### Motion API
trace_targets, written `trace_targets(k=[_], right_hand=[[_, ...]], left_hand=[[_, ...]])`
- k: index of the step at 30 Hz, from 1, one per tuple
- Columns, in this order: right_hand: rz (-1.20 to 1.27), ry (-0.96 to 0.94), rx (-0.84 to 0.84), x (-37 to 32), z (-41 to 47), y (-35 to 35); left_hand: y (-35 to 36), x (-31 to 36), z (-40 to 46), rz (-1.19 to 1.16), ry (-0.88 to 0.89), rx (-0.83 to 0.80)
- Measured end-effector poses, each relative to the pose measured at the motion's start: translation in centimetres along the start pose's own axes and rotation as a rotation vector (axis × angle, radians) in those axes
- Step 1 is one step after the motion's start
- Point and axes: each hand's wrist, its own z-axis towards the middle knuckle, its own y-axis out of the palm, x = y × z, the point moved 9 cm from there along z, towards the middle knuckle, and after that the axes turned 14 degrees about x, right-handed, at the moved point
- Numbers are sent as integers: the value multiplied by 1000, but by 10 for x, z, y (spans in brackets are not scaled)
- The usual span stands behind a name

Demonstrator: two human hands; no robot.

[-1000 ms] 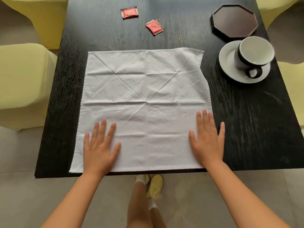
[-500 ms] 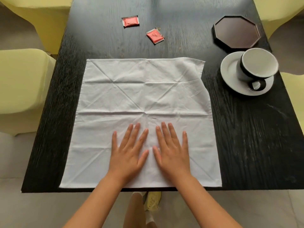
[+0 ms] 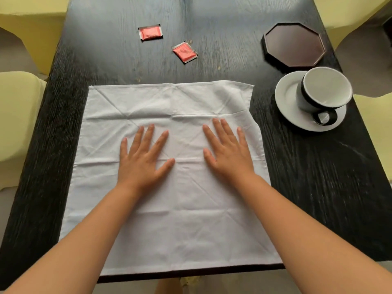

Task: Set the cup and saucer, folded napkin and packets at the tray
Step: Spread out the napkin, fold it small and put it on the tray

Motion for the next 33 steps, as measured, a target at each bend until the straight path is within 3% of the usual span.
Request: trace_targets(k=[6,9,11,13,16,18,26,33], right_hand=[[-30,141,52,54,31,-10],[-45,387,133,69,41,-15],[-68,432,189,57,41,-17],[-24,271,205,19,42,-13],[31,-29,99,-36,44,4],[20,-88,57,-45,56,11],[-21,46,65,2,113,12],[-60,199,109,56,120,2]], left_hand=[[-2,-37,22,16,-141,53],[0,-62,32,47,-382,90],[-2,-66,35,27,-532,125],[-3,-42,41,-36,-430,172],[9,14,49,-64,22,72],[15,20,62,-41,118,29],[15,-31,123,-2,86,32],[6,-79,120,9,-78,78]])
